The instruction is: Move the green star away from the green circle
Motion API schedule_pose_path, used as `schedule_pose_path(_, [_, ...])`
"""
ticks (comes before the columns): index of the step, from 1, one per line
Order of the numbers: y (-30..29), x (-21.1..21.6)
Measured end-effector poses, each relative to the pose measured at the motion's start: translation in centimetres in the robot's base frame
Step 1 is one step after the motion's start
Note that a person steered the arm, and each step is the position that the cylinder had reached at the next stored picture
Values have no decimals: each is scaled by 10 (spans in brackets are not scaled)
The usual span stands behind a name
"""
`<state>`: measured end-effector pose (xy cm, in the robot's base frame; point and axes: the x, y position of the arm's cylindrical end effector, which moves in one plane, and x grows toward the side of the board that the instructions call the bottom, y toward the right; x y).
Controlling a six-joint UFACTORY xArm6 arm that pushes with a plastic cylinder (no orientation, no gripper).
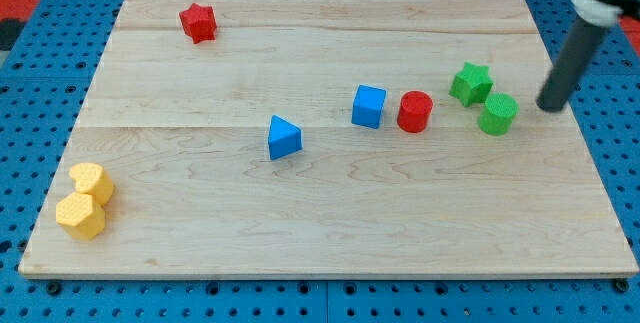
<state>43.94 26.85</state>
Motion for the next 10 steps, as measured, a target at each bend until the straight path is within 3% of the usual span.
schedule_pose_path(4, [-14,16])
schedule_pose_path(6, [-18,-25])
schedule_pose_path(8, [-65,-47])
schedule_pose_path(10, [-164,-65])
